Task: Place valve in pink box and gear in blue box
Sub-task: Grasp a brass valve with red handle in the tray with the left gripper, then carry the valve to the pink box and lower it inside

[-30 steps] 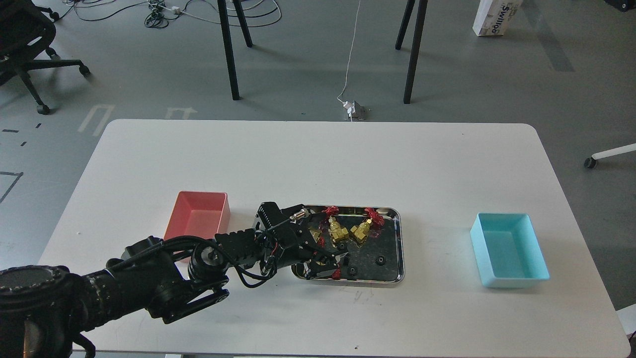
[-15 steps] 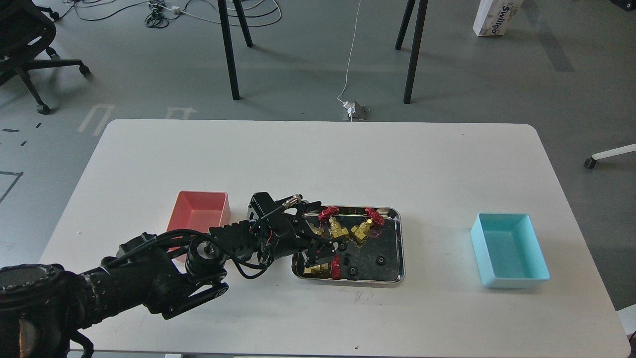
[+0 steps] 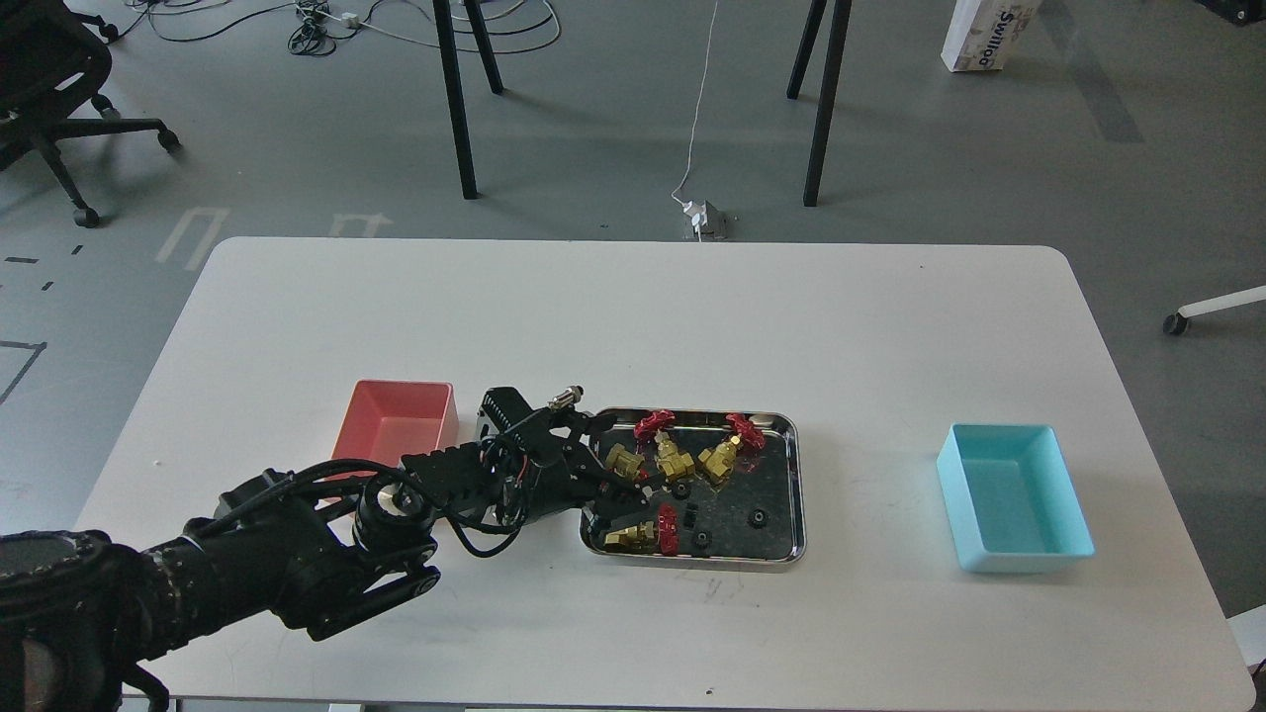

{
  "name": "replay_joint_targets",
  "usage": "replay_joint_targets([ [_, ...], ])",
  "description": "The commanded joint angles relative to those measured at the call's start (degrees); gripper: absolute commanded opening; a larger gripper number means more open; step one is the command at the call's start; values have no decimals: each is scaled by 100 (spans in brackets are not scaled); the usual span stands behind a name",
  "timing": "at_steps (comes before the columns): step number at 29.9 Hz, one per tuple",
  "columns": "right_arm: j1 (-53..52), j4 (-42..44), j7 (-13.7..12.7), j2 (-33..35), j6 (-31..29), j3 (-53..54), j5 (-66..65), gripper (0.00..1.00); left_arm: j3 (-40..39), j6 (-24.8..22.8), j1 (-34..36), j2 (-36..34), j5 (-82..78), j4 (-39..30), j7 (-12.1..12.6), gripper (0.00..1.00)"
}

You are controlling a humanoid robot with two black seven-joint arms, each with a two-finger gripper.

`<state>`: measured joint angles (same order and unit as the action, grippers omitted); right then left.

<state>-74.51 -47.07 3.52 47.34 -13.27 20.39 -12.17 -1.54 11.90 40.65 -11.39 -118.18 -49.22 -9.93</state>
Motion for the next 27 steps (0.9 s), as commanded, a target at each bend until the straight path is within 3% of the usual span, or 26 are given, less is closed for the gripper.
replay_joint_targets([
  [1, 7, 5, 8, -14, 0, 0, -4, 98, -5, -4, 4, -12, 5, 0, 0, 88],
  [14, -2, 216, -1, -155, 0, 0, -48, 98, 22, -21, -75, -12, -21, -35, 35, 60],
  [24, 7, 260, 8, -181, 0, 0, -48, 99, -22, -206, -75, -12, -12, -44, 281, 25],
  [27, 7, 278, 8, -225, 0, -9, -48, 98, -31, -285, -75, -12, -12, -105, 308, 23],
])
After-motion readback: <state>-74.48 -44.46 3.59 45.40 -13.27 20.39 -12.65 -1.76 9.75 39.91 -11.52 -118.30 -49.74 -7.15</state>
